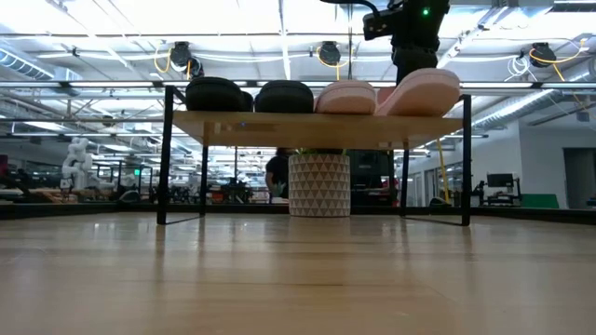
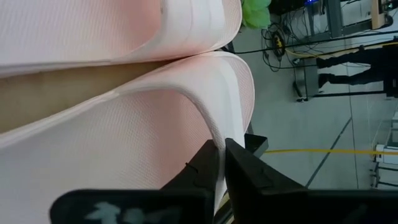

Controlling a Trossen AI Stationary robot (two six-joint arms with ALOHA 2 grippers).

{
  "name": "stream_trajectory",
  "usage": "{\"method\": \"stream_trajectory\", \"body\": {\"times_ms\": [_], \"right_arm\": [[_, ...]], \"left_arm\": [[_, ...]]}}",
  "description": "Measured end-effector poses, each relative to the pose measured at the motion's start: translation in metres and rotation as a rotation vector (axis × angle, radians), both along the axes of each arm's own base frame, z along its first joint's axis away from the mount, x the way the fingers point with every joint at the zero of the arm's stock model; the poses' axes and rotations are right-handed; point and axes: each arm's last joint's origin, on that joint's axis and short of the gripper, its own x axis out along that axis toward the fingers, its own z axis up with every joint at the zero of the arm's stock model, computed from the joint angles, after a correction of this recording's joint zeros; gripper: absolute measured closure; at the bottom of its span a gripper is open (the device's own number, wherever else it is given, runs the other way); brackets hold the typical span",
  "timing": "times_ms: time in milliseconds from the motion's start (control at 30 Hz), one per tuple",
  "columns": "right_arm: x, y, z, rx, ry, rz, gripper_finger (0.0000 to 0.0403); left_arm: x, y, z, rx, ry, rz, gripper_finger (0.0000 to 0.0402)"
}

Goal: Pick and place slides into the shelf
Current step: Put the pink slipper on the shelf

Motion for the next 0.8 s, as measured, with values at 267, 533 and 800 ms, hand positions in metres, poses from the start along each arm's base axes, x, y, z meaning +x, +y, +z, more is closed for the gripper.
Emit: {"method": "stream_trajectory", "body": {"times_ms": [267, 533, 800], "right_arm": [[0.0010, 0.0005, -0.0004, 0.027, -0.009, 0.008, 0.0388], [0.0035, -0.0005, -0.0015, 0.113, -0.025, 0.034, 0.0378], [0.0018, -0.0074, -0.0023, 0.156, -0.037, -0.005, 0.0312]], "left_arm": [[0.0000, 0.0000, 0.0001, 0.000, 0.000, -0.001, 0.0197], [0.0000, 0.0000, 0.0001, -0.001, 0.000, -0.001, 0.0197], [0.0001, -0.0005, -0.0002, -0.018, 0.001, -0.012, 0.0197]]}}
